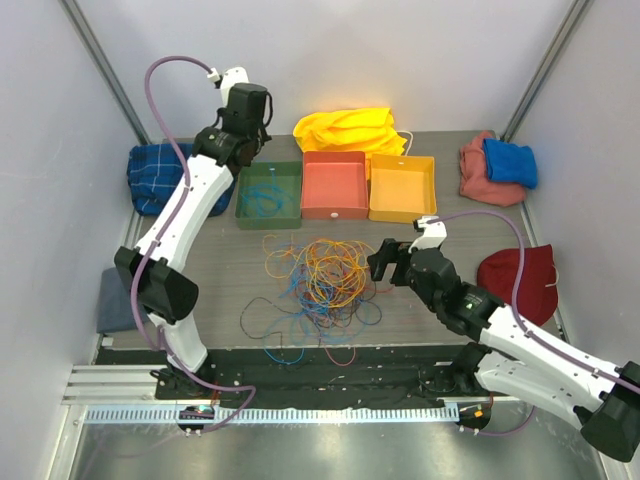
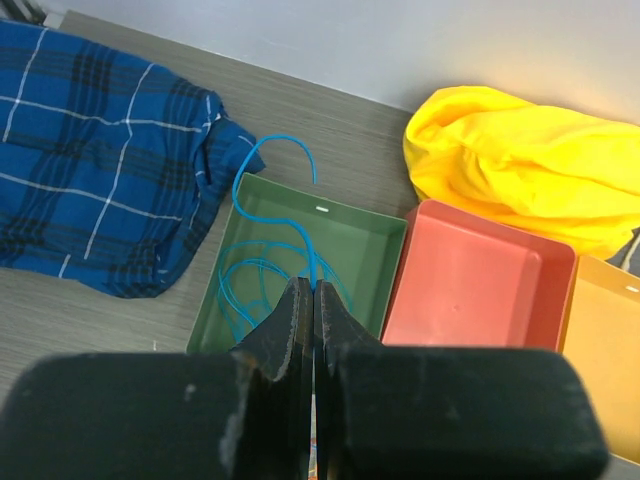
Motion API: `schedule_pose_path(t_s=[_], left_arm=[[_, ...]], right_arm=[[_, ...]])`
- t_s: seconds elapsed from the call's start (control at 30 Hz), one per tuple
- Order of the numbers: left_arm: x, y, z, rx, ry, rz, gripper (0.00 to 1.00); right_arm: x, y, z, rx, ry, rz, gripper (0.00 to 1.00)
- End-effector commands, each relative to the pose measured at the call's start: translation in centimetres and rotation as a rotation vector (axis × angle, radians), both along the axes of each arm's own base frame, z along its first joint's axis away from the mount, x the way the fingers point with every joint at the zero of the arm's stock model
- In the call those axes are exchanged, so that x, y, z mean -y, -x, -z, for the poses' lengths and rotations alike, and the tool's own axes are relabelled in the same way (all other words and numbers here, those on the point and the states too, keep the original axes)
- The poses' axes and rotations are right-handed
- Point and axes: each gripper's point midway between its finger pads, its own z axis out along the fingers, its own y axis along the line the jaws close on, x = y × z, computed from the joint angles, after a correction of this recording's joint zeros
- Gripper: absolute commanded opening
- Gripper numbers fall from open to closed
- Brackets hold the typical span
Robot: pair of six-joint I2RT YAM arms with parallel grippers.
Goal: Untangle the cables
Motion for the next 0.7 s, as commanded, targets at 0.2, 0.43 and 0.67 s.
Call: schedule_pose_path(t_s=[0.2,0.43,0.67], left_arm=[[-1.4,-1.7,-2.8,0.099,0.048,-0.041,0.0],[-1.0,-2.2,3.3,-0.009,0.023,-0.041,0.0],[1.3,-1.3,9.7,-0.146,0.053,0.03,0.01]], right_arm=[[0.2,-1.0,-0.8,0.037,0.033,0.026,0.96],[0.3,-0.8,-0.3,0.03,0.034,0.028,0.96],[0.6,-0.8,0.0,0.029,0.043,0.037,0.96]])
